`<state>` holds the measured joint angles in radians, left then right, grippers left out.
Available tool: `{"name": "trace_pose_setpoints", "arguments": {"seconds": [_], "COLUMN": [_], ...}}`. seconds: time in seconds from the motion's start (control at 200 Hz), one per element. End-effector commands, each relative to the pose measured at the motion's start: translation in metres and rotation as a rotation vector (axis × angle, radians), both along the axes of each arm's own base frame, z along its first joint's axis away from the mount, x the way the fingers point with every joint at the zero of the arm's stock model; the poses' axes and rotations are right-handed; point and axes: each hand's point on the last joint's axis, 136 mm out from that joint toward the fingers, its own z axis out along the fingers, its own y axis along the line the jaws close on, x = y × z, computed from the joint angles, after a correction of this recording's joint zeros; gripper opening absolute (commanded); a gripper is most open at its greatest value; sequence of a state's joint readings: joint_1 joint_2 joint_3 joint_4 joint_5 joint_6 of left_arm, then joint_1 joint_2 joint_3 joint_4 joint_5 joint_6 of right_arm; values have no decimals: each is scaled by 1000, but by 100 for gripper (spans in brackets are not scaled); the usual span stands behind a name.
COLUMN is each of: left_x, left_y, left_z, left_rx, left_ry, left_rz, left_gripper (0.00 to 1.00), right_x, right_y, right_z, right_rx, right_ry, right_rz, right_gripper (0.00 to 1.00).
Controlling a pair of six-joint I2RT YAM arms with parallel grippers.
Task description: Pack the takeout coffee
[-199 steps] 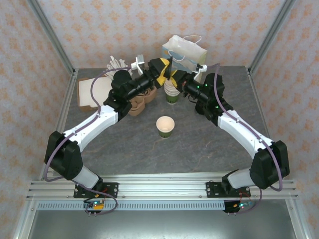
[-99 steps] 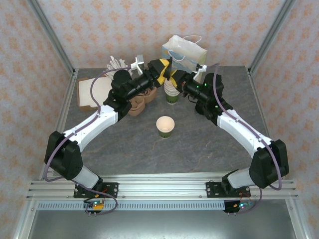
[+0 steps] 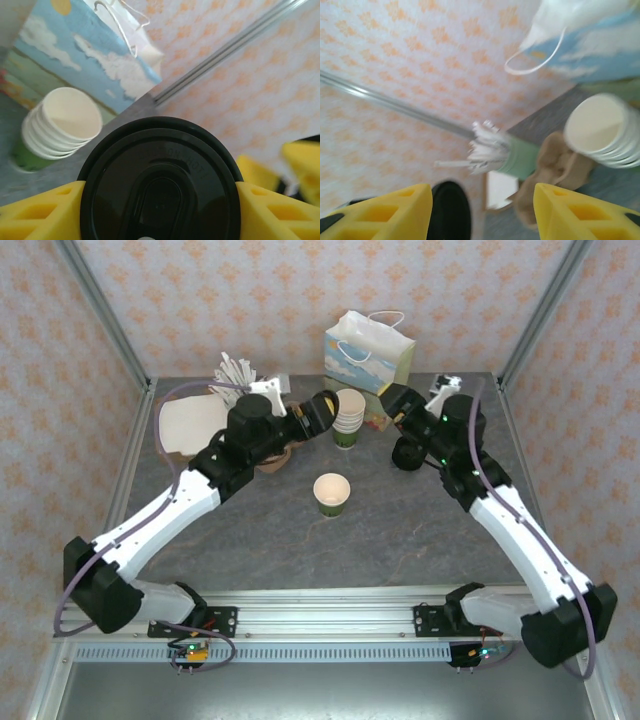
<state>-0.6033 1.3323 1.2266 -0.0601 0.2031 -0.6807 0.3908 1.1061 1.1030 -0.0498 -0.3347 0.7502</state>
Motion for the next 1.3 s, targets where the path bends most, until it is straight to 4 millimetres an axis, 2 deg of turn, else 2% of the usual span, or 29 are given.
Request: {"name": "trace_pose_setpoints", "arguments": {"seconds": [0.0, 0.095, 0.15, 0.305, 0.45, 0.626, 0.881, 1.296], "left_x": [-15, -27, -34, -41, -43, -43, -43, -46], "left_y": [22, 13, 9, -2, -12, -17, -29, -33], "left_z": [-74, -105, -120, -145, -166, -180, -191, -200], "left_rx": [470, 602, 665, 746, 789, 821, 802, 797], "left_ry": [21, 43, 48, 58, 82, 98, 107, 116], "left_rz": [5, -50, -74, -117, -152, -167, -193, -208], "left_gripper": [66, 65, 65, 66, 67, 68, 68, 68], "right_x": [-3, 0, 3, 9, 10, 9, 7, 6], "right_y": [-40, -49, -53, -61, -61, -64, -64, -64], "right_z": [-33, -49, -61, -87, -96, -103, -114, -118], "right_rx": [-319, -428, -485, -579, -582, -593, -595, -593], "right_ry": [34, 67, 102, 184, 199, 212, 236, 248], "right_rz": [-144, -158, -155, -154, -150, -156, -143, -139], "right_gripper": [60, 63, 70, 75, 76, 76, 77, 78]}}
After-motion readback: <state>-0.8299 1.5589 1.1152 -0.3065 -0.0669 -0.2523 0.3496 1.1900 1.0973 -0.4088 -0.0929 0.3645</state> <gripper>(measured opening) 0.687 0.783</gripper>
